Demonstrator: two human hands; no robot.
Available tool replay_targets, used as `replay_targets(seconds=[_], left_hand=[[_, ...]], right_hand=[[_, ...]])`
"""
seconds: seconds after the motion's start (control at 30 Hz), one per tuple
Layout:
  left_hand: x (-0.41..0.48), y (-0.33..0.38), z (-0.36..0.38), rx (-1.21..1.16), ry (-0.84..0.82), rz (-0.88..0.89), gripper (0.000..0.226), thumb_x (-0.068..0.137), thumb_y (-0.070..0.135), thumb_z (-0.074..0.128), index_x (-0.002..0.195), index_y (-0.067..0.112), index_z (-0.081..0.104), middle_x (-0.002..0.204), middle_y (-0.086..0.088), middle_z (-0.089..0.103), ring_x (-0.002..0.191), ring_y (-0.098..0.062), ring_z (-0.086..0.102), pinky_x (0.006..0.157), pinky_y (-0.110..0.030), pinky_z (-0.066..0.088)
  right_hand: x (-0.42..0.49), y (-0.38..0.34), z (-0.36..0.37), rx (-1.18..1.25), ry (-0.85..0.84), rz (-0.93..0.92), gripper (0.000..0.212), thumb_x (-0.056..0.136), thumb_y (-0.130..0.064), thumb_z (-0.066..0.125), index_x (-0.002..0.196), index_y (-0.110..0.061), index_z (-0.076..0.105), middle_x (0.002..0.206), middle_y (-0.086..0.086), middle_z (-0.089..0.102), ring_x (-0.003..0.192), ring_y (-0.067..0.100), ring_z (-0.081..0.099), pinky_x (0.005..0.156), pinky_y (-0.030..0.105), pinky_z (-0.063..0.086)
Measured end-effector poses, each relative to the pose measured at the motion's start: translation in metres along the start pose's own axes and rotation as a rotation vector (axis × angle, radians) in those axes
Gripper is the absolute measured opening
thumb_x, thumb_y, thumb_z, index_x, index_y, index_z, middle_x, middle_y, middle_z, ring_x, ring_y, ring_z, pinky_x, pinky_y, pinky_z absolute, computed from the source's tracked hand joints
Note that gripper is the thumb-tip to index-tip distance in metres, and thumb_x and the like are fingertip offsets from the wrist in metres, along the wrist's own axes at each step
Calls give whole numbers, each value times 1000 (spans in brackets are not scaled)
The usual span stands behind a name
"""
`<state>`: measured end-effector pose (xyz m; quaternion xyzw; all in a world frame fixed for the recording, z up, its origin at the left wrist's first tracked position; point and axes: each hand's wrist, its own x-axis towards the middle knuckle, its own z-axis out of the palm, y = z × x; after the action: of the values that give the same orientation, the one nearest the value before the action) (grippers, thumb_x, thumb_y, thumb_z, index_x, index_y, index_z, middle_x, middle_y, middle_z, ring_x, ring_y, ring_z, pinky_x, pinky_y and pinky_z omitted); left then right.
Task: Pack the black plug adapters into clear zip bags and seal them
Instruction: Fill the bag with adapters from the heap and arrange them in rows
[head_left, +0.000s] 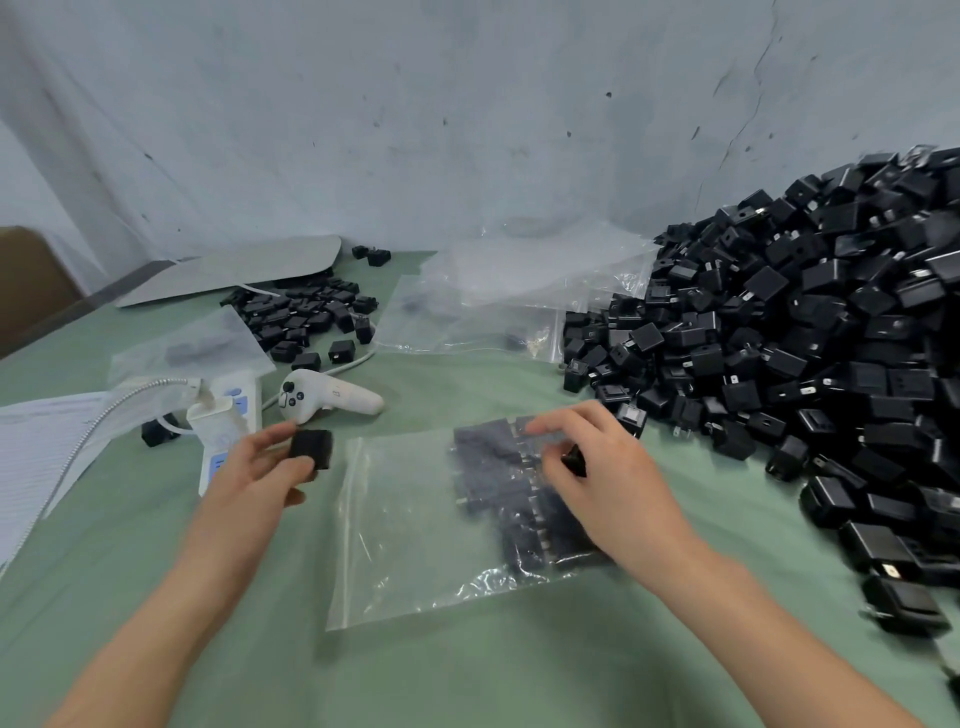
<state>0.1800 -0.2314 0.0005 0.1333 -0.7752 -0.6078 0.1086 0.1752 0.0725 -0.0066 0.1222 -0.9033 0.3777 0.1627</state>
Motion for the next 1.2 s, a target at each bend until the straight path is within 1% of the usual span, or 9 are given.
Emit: replay_targets(seconds=[0.1,0.2,0.37,0.53,0.63,0.8,1.03,1.13,1.2], left_hand=[[-1,-6,-19,168,-20,-38,30,95,6,58,105,34,65,109,0,72,91,-19,66,97,-39,49],[-14,-10,-24,286,-216,-63,29,96,9,59,109,32,70,102,9,76,94,-13,70,95,-29,49],[-27,-12,-11,366,-396,76,22,96,18,63,109,34,70,101,18,75,95,-1,70,91,-23,50],[-26,-22,-14,538,-397,395,19,91,39,58,104,49,68,108,38,63,102,11,56,84,-2,38],[-20,-29,-22,587,-414,438,30,85,57,52,114,61,57,112,36,61,109,9,52,89,-6,37],[-11,-41,-21,670,-457,515,43,81,81,46,117,61,58,117,31,59,118,3,46,100,-21,37],[3,-38,0,698,-468,543,43,75,84,47,116,76,47,120,39,52,120,16,33,102,-8,21],[7,-38,8,696,-517,523,42,72,80,51,113,77,48,119,37,50,124,9,30,103,-9,23],[9,-35,14,694,-550,525,39,72,77,53,111,73,53,116,35,51,122,-4,38,106,-20,31]], right_hand=[[1,9,2,-119,22,-70,18,95,-16,61,108,-26,68,110,-14,54,74,3,55,72,25,42],[3,14,6,-175,22,-111,17,94,-14,62,108,-23,69,109,-9,57,65,-2,47,69,25,38],[3,15,9,-232,-55,-75,20,98,-21,54,112,-27,68,110,-11,55,84,13,55,71,35,50],[4,17,9,-336,-172,-78,26,102,-26,47,120,-33,64,114,-13,57,102,14,55,87,30,45],[5,18,9,-361,-206,-83,26,102,-28,47,121,-35,63,112,-15,56,104,15,52,94,31,42],[9,21,9,-320,-195,-70,24,102,-23,49,117,-31,67,111,-10,58,104,15,53,91,31,43],[6,22,9,-264,-194,-113,25,101,-19,52,113,-31,70,114,-13,59,101,13,57,88,30,46],[7,21,10,-274,-223,-153,26,100,-18,54,113,-32,71,118,-14,61,102,14,59,88,27,45],[8,22,10,-280,-228,-160,26,100,-18,54,113,-33,72,120,-13,61,103,15,59,86,24,43]])
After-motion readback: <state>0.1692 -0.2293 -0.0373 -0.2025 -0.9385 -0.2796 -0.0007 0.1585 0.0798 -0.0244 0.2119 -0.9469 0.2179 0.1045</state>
